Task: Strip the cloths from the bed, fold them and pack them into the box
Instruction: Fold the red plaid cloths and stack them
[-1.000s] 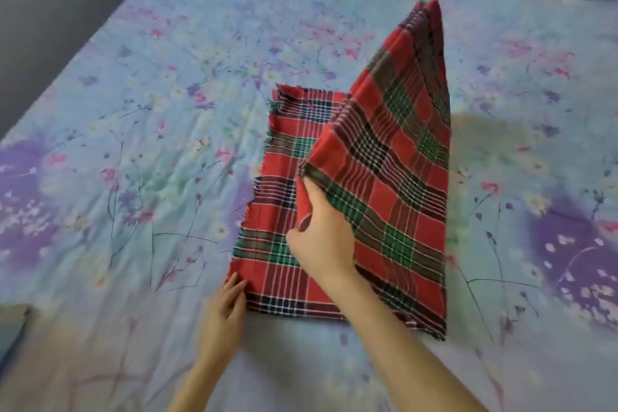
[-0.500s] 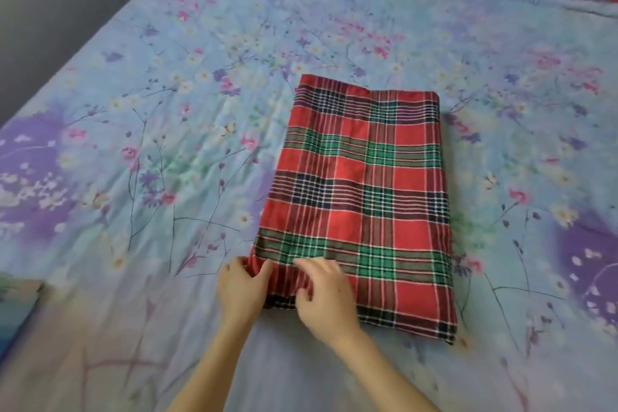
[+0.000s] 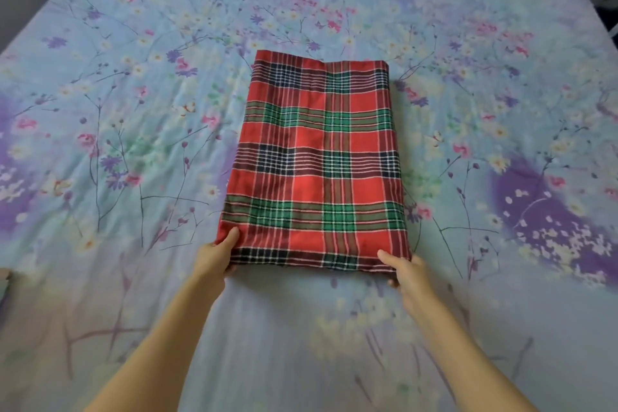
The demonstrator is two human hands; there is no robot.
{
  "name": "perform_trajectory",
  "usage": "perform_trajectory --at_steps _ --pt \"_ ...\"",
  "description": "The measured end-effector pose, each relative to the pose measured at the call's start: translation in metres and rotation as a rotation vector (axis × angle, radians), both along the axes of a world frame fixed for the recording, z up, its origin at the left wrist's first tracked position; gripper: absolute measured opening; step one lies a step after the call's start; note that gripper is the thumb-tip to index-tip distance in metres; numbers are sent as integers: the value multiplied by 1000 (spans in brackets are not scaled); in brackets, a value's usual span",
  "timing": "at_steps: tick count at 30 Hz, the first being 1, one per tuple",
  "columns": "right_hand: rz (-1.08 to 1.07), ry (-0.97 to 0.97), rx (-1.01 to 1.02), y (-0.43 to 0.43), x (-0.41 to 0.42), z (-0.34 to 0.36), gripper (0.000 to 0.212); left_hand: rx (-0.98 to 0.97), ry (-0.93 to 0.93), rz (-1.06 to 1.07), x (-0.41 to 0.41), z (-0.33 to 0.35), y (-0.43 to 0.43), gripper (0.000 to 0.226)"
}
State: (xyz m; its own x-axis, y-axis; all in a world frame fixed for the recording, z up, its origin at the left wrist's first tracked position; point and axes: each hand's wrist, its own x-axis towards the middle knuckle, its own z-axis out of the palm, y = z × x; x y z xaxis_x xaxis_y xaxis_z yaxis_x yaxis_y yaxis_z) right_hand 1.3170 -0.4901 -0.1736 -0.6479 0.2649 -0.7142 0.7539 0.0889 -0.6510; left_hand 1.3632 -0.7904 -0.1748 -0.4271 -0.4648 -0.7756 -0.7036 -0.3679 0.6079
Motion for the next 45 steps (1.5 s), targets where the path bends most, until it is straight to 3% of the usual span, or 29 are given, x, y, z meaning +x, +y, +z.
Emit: perform_trajectory --at_steps 3,5,8,12,16,19,22,25,29,31,34,36,40,45 --pt "-120 -35 -142 3 12 26 24 -145 -28 -147 8 13 1 24" --pt "-144 -60 -222 10 30 54 15 -139 -43 -173 22 35 1 20" --pt "-120 -198 -262 22 80 94 21 -24 -89 -183 66 76 -2 10" --pt "-47 -478 -272 41 160 159 51 45 -253 -306 154 144 -1 6" --pt "-7 -538 -382 66 185 234 17 166 -271 -338 199 218 -6 7" --pt "-101 -525 -423 71 170 255 12 166 -166 -236 177 234 -12 42" --pt "-244 -426 -392 60 132 251 10 265 -153 -143 123 240 -9 8" --pt "-408 -289 -365 42 73 226 23 335 -105 -65 57 217 -12 32" --pt "-487 -141 -408 10 5 191 13 300 -17 115 -9 170 -10 17" --pt "-343 -103 -236 -3 -13 169 33 288 0 125 -20 146 -8 28" --pt "221 24 516 -20 -12 139 37 161 -18 10 -4 116 -4 34" --pt "590 134 779 -35 0 125 45 0 15 -46 20 100 -9 22" --pt "932 313 836 -81 52 111 40 -145 68 2 95 83 -25 28" --pt "1231 457 563 -169 125 109 27 -294 7 170 215 85 -61 21"
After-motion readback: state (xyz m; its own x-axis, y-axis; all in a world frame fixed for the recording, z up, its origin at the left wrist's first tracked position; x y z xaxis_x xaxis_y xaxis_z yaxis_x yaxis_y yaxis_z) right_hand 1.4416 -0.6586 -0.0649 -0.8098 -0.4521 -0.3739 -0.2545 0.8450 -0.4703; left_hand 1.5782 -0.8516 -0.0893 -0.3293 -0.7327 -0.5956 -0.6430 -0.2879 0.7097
